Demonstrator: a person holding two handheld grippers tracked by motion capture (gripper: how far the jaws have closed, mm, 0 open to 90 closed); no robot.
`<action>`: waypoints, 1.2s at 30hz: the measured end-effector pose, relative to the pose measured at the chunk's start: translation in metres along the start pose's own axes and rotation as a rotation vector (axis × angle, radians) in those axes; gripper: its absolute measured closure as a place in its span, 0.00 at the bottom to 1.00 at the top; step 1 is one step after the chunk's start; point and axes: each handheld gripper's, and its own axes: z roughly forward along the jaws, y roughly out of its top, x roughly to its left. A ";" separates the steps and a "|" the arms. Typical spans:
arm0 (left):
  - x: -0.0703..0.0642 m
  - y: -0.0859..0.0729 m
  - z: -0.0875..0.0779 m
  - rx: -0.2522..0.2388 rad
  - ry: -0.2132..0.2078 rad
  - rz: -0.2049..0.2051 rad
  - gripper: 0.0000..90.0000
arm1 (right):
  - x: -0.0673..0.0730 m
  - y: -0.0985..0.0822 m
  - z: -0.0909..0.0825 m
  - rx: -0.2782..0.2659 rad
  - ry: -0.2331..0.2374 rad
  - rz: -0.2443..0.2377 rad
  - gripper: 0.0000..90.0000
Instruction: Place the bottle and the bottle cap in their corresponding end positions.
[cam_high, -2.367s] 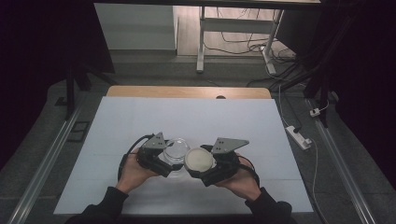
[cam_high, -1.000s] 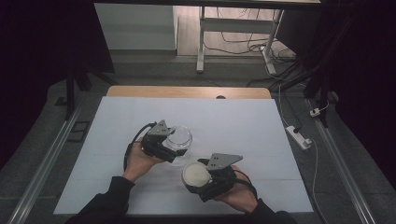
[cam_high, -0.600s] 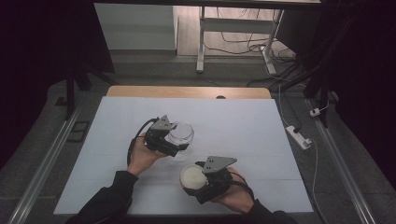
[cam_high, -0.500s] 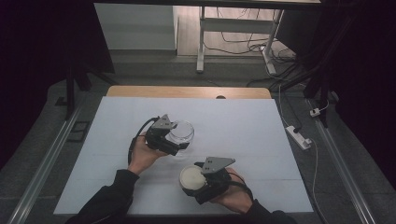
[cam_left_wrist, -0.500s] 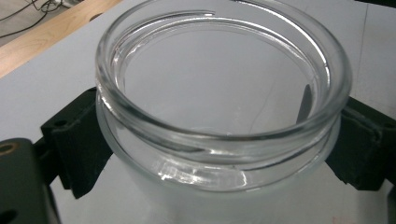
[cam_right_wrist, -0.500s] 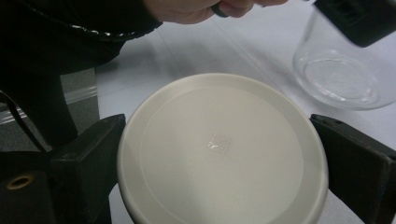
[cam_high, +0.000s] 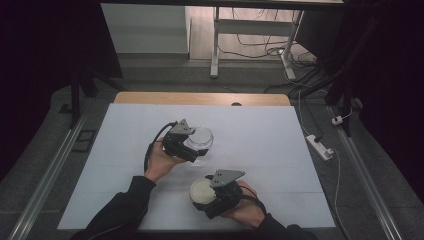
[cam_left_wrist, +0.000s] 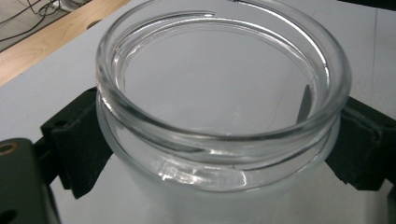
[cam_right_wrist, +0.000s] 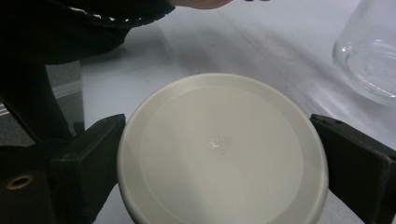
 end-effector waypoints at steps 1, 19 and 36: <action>0.001 0.000 0.001 0.001 -0.001 0.000 0.08 | 0.000 0.000 0.001 0.000 -0.001 0.000 0.08; 0.014 0.000 0.023 0.006 0.004 -0.001 0.08 | -0.007 -0.012 0.026 0.041 -0.018 -0.026 0.08; 0.024 -0.014 0.036 -0.007 0.015 -0.027 0.08 | -0.020 -0.020 0.036 0.072 -0.034 -0.009 0.08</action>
